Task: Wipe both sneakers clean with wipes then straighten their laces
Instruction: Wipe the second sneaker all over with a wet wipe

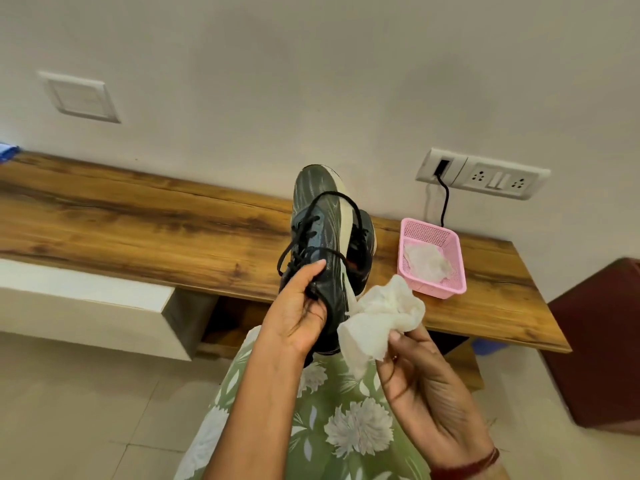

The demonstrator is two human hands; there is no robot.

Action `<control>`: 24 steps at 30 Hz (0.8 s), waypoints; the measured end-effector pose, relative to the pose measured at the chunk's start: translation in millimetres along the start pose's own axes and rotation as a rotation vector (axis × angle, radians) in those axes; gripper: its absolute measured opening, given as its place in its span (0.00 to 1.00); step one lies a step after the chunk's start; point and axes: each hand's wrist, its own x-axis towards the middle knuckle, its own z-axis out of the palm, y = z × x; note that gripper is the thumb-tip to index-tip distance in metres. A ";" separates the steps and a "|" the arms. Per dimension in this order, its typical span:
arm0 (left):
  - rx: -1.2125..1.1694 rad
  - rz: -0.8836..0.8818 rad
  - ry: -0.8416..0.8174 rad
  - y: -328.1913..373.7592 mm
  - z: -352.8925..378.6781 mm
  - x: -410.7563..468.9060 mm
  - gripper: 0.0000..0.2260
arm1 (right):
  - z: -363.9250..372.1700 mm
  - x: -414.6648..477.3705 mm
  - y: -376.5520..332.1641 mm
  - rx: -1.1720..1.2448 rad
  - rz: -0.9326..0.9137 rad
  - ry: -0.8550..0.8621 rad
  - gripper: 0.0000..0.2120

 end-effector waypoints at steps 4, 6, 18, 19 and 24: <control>0.079 0.004 -0.026 1.6 2.5 -10.8 0.18 | 0.2 -9.7 -0.7 -0.214 -0.044 0.049 0.34; 0.110 -0.018 -0.043 1.7 2.1 -15.2 0.19 | 0.0 -12.1 -3.3 -0.385 -0.104 0.078 0.27; -0.128 -0.058 -0.432 10.7 -24.9 -9.6 0.36 | 4.0 11.7 -26.7 -0.826 -0.405 0.331 0.09; -0.155 -0.045 -0.474 10.4 -25.7 -9.2 0.37 | 5.8 14.8 -29.1 -0.786 -0.398 0.324 0.08; -0.141 0.038 -0.520 7.1 -32.6 -1.6 0.45 | 20.4 24.7 -39.1 -0.657 -0.388 0.274 0.08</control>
